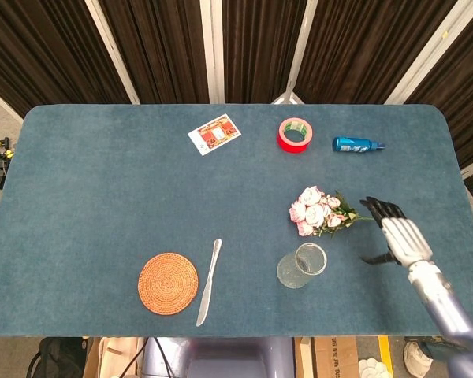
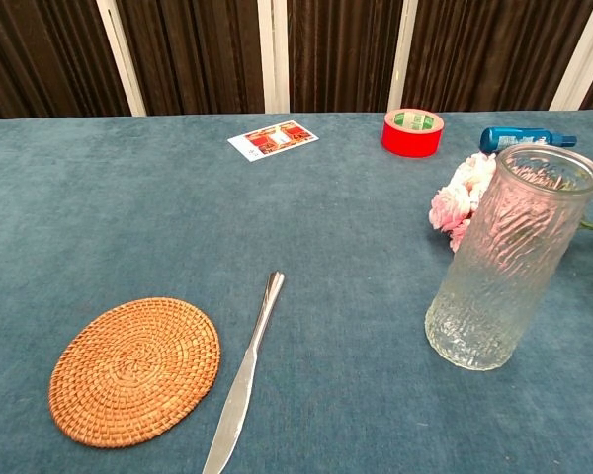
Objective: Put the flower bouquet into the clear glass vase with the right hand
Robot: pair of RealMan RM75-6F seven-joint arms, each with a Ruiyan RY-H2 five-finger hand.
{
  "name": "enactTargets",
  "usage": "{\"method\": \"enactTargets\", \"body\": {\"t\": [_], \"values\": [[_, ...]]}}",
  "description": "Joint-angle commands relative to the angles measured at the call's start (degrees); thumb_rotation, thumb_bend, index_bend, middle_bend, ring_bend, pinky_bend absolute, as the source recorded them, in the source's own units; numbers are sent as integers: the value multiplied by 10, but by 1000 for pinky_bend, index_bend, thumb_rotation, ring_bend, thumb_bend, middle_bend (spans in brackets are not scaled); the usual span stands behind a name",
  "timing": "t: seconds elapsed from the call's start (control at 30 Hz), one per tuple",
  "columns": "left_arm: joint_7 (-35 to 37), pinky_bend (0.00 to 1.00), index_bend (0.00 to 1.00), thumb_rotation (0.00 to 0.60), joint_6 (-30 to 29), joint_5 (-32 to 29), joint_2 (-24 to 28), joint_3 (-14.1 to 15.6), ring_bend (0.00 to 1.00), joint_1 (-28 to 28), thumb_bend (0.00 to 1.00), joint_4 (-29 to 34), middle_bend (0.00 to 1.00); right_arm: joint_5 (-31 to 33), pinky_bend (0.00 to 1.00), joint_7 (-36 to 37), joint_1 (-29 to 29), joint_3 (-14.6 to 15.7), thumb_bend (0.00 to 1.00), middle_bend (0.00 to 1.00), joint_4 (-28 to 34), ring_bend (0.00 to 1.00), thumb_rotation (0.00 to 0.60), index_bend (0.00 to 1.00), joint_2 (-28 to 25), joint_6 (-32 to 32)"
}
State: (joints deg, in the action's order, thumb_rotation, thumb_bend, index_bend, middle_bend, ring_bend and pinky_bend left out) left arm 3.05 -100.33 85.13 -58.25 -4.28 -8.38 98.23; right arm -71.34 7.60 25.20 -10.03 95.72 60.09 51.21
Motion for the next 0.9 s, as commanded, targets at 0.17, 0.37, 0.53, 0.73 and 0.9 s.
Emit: {"method": "enactTargets", "body": {"t": [0.17, 0.37, 0.53, 0.73, 0.9], "values": [[4, 49, 117, 600, 1, -7, 1, -3, 0, 0, 217, 0, 0, 111, 0, -55, 67, -20, 131, 19, -37, 3, 600, 23, 28, -82], [-2, 48, 117, 600, 7, -8, 1, -4, 0, 3, 217, 2, 0, 179, 0, -86, 108, -16, 131, 19, -53, 3, 600, 23, 46, -127], [-4, 49, 117, 600, 9, -9, 0, -4, 0, 4, 217, 2, 0, 212, 0, -134, 140, -3, 131, 18, -82, 3, 600, 23, 82, -127], [-8, 48, 117, 600, 14, -16, 0, -7, 0, 6, 217, 3, 0, 238, 0, -157, 165, 4, 130, 18, -101, 2, 600, 23, 117, -129], [-17, 48, 117, 600, 20, -17, -1, -7, 0, 10, 217, 6, 0, 262, 0, -173, 185, 10, 131, 18, -123, 3, 600, 24, 145, -135]]}}
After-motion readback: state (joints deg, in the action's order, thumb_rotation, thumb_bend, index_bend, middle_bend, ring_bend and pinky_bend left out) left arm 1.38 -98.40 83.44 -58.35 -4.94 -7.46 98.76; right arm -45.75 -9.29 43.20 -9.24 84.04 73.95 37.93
